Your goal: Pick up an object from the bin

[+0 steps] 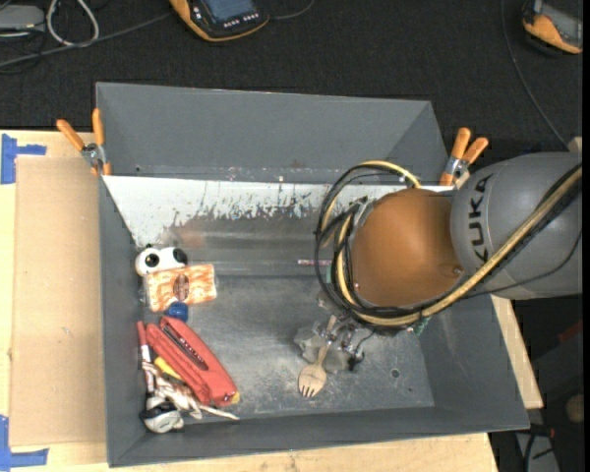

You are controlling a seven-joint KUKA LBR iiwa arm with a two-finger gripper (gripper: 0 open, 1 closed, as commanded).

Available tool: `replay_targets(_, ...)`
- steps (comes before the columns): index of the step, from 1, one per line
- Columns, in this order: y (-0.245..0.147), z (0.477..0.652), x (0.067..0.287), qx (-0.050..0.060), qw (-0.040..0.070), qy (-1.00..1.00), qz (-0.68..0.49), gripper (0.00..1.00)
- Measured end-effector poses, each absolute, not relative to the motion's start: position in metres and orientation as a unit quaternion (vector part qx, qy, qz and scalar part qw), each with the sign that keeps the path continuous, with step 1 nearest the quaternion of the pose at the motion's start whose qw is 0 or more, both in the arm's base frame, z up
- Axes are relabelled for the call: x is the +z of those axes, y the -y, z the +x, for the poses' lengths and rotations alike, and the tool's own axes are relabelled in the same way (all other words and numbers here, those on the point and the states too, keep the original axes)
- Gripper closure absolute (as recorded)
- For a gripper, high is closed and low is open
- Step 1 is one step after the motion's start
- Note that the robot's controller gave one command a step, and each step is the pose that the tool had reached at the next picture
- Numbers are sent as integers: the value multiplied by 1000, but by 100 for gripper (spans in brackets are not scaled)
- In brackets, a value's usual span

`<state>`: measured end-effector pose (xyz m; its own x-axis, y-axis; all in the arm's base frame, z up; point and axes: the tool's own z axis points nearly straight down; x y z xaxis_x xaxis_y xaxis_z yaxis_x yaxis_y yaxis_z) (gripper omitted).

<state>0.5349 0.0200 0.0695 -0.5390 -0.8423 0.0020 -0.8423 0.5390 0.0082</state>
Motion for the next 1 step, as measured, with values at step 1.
replay_targets(1, -21, 534, 87, -4, 4, 878, 479, 100)
